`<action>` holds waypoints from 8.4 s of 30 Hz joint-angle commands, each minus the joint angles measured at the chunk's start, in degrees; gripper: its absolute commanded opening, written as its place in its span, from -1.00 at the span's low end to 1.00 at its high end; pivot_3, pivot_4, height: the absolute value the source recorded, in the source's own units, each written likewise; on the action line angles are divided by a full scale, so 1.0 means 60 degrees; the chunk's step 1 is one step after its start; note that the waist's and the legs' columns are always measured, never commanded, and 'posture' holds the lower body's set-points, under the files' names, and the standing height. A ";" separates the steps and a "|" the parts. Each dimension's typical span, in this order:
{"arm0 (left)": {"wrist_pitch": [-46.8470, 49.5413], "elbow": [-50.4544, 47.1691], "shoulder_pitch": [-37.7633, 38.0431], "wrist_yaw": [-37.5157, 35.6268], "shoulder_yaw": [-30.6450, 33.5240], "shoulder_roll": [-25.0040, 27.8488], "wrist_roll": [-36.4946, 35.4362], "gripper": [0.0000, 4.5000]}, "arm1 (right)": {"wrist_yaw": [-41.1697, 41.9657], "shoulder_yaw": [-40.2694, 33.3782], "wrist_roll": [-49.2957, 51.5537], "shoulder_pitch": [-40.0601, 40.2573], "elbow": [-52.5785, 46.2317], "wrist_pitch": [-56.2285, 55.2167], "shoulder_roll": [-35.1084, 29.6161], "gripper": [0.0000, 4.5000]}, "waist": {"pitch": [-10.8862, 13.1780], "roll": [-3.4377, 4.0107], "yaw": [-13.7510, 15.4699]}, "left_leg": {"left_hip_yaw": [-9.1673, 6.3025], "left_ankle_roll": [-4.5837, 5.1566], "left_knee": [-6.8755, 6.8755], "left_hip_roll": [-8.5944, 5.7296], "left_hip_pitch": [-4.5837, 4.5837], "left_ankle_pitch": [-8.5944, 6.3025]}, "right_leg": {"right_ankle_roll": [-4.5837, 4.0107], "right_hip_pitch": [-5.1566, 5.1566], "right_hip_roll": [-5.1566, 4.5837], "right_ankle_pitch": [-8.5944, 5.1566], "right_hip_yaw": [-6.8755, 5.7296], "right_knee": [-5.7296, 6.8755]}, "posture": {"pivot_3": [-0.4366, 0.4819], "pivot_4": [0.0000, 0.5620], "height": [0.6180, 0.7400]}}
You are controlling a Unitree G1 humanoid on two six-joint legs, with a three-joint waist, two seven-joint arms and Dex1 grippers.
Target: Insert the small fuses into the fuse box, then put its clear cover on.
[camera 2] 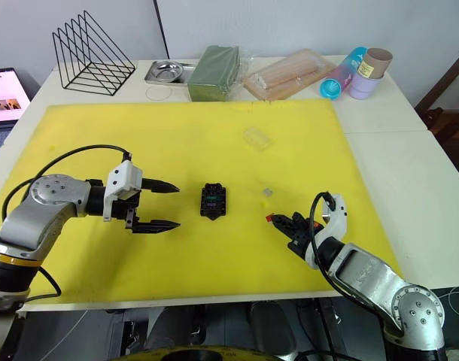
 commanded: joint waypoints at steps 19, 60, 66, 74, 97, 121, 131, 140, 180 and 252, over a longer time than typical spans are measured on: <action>0.0463 -0.1945 -0.0139 0.0083 0.0101 -0.0444 -0.1416 1.00 | 0.0226 0.0941 0.0232 -0.0127 -0.0129 -0.0957 -0.0380 -0.99 | -0.0003 0.0002 0.0090 | 0.0002 0.0000 0.0006 -0.0009 0.0004 0.0000 | -0.0001 0.0004 0.0007 0.0001 0.0001 0.0001 | -0.05 -0.47 1.00; -0.0062 -0.1072 -0.0631 0.0057 -0.0165 -0.0748 -0.0790 1.00 | 1.1313 0.2153 -0.5712 -0.4796 0.2422 0.3841 -0.5837 0.94 | -0.0006 -0.0003 0.0163 | 0.0004 0.0000 0.0024 -0.0017 0.0003 0.0000 | 0.0002 0.0016 0.0009 0.0003 -0.0012 -0.0006 | -0.05 -0.47 1.00; -0.0129 -0.1114 -0.0575 0.0067 -0.0178 -0.0726 -0.0712 1.00 | 1.2383 0.3046 -0.7221 -0.6128 0.3268 0.4192 -0.4897 0.66 | -0.0006 -0.0003 0.0139 | 0.0006 0.0000 0.0030 -0.0018 0.0004 0.0000 | 0.0005 0.0014 0.0007 0.0005 -0.0008 -0.0004 | -0.05 -0.47 1.00; -0.0164 -0.1127 -0.0518 0.0150 -0.0105 -0.0683 -0.0657 1.00 | 1.3092 0.3164 -0.8289 -0.6183 0.3388 0.4478 -0.4225 0.53 | -0.0006 -0.0003 0.0171 | 0.0001 0.0000 0.0025 -0.0018 -0.0003 0.0000 | 0.0006 0.0009 0.0004 0.0007 -0.0017 -0.0002 | -0.05 -0.47 1.00; -0.0097 -0.1193 -0.0451 0.0292 -0.0055 -0.0666 -0.0642 1.00 | 1.4146 0.3267 -0.9892 -0.6144 0.3766 0.4944 -0.3295 0.53 | -0.0006 -0.0004 0.0124 | 0.0002 0.0000 0.0029 -0.0021 -0.0002 0.0000 | 0.0008 0.0011 0.0007 0.0008 -0.0020 0.0001 | -0.05 -0.47 1.00; -0.0113 -0.1272 -0.0360 0.0458 -0.0033 -0.0652 -0.0622 1.00 | 1.4586 0.3215 -1.0521 -0.6341 0.4262 0.5148 -0.2887 -0.21 | -0.0006 -0.0003 0.0108 | 0.0001 0.0000 0.0026 -0.0021 -0.0002 0.0000 | 0.0008 0.0011 0.0008 0.0008 -0.0024 0.0003 | -0.05 -0.47 1.00; -0.0119 -0.1289 -0.0318 0.0498 -0.0040 -0.0663 -0.0616 1.00 | 1.4794 0.3208 -1.0739 -0.6534 0.4483 0.5165 -0.2835 -0.45 | -0.0006 -0.0003 0.0108 | 0.0001 0.0000 0.0027 -0.0021 -0.0001 0.0000 | 0.0008 0.0011 0.0008 0.0009 -0.0024 0.0003 | -0.05 -0.47 1.00; -0.0133 -0.1278 -0.0317 0.0539 -0.0034 -0.0659 -0.0607 1.00 | 1.5045 0.3319 -1.0962 -0.6558 0.4438 0.5104 -0.2920 -0.90 | -0.0006 -0.0003 0.0111 | 0.0002 0.0000 0.0027 -0.0022 -0.0002 0.0000 | 0.0008 0.0011 0.0007 0.0009 -0.0024 0.0003 | -0.05 -0.47 1.00; -0.0811 0.0336 -0.0608 0.0185 -0.0148 -0.0666 0.0191 1.00 | 1.5811 0.6334 -1.5197 -1.0686 0.3931 0.0600 -0.1511 -0.95 | -0.0003 0.0003 0.0097 | -0.0003 0.0000 0.0021 -0.0020 -0.0004 0.0000 | 0.0006 -0.0005 -0.0013 0.0010 -0.0030 0.0019 | -0.05 -0.47 1.00; -0.0625 -0.0212 -0.0169 0.0616 -0.0137 -0.0749 0.0199 1.00 | 1.7394 0.6514 -1.7022 -1.0114 0.5458 -0.1067 -0.0410 -0.95 | -0.0005 0.0005 0.0094 | -0.0010 -0.0001 0.0023 -0.0021 0.0006 0.0000 | 0.0004 -0.0003 -0.0015 0.0011 -0.0034 0.0037 | -0.05 -0.47 1.00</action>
